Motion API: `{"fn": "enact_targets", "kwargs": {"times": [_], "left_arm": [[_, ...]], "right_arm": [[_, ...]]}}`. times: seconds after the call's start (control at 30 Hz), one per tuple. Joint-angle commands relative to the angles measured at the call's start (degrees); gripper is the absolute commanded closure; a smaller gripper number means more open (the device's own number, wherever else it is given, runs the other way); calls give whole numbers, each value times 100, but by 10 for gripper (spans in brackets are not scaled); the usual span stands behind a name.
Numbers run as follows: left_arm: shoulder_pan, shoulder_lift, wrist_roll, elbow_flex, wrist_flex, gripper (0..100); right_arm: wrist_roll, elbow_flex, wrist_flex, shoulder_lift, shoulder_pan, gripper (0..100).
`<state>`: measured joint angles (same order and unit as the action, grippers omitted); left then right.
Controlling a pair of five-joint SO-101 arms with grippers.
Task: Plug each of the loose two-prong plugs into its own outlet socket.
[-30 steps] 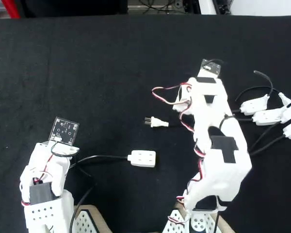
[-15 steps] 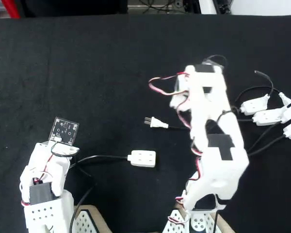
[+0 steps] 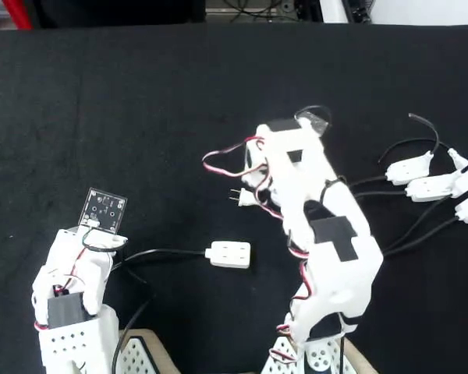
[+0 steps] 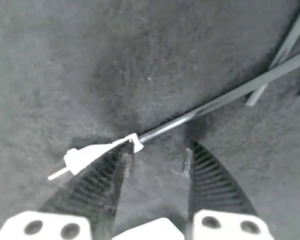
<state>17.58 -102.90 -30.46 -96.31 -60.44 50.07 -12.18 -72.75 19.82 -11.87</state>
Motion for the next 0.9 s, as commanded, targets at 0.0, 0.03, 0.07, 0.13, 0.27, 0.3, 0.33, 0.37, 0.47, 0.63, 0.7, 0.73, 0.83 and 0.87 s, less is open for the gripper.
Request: {"fn": "enact_targets", "kwargs": {"times": [0.0,0.03,0.07,0.13,0.27,0.3,0.33,0.37,0.47,0.63,0.7,0.73,0.83,0.87], "left_arm": [[31,-35,-53,-110,70,894],[31,-35,-53,-110,70,894],[31,-35,-53,-110,70,894],[31,-35,-53,-110,70,894],[31,-35,-53,-110,70,894],[40,-35,-53,-110,70,894],[40,-35,-53,-110,70,894],[40,-35,-53,-110,70,894],[40,-35,-53,-110,70,894],[40,-35,-53,-110,70,894],[40,-35,-53,-110,70,894],[40,-35,-53,-110,70,894],[48,-35,-53,-110,70,894],[48,-35,-53,-110,70,894]], "right_arm": [[97,-75,422,-189,-185,823],[123,-92,545,-189,-176,825],[220,-110,668,-189,-167,825],[440,-154,862,-189,-158,825],[677,-119,932,-259,-97,825],[712,-92,905,-303,-44,825],[747,-75,844,-365,9,825],[747,-66,774,-426,114,825],[774,-92,589,-725,264,825],[862,-303,774,-936,220,825],[862,-418,1011,-840,229,825],[862,-488,1178,-760,229,825],[870,-532,1433,-435,229,825],[870,-497,1442,-321,220,825]]}}
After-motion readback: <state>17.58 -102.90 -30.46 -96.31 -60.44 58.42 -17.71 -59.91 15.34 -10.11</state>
